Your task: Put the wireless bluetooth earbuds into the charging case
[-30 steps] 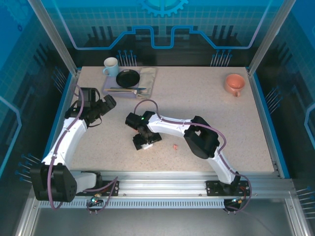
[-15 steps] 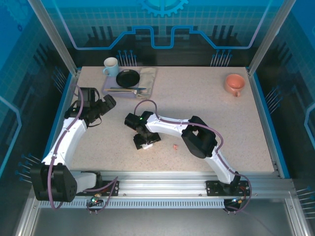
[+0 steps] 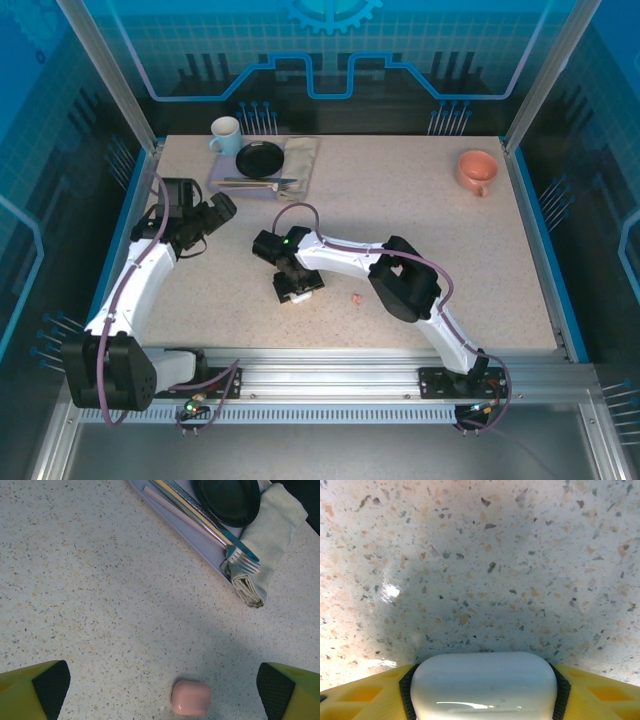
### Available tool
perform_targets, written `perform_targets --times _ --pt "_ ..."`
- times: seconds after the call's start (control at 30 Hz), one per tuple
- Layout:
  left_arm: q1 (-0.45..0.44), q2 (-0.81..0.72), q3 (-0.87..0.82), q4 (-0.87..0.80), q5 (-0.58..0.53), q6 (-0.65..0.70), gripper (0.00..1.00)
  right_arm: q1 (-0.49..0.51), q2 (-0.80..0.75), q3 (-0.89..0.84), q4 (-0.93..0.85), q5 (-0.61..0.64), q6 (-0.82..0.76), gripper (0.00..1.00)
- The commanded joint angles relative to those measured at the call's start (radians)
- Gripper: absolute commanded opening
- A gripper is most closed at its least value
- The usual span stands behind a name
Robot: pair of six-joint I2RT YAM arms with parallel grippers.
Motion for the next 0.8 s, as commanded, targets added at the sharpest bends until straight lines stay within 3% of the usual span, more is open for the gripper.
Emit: perform_targets --times 0.0,0.2,0.4,0.63,0.77 --pt "0.009 -0.017 0.010 0.011 0.043 -0.014 0.99 0.001 -0.025 0.008 -0.029 0.041 0.027 0.65" --pt "0.009 -0.018 -0.017 0.040 0.094 -0.022 0.99 -0.041 -0.105 -0.029 0.018 0.032 0.061 0.61" --pt "0.010 -0.040 -0.094 0.123 0.235 -0.045 0.99 -0.111 -0.183 -0.058 0.069 0.000 0.136 0.60" --pt "0.008 -0.140 -0.349 0.445 0.438 -0.181 0.99 -0.229 -0.236 -0.054 0.143 -0.074 0.255 0.60" --pt "-0.001 -0.218 -0.538 0.699 0.484 -0.287 0.99 -0.281 -0.236 -0.053 0.175 -0.126 0.322 0.61"
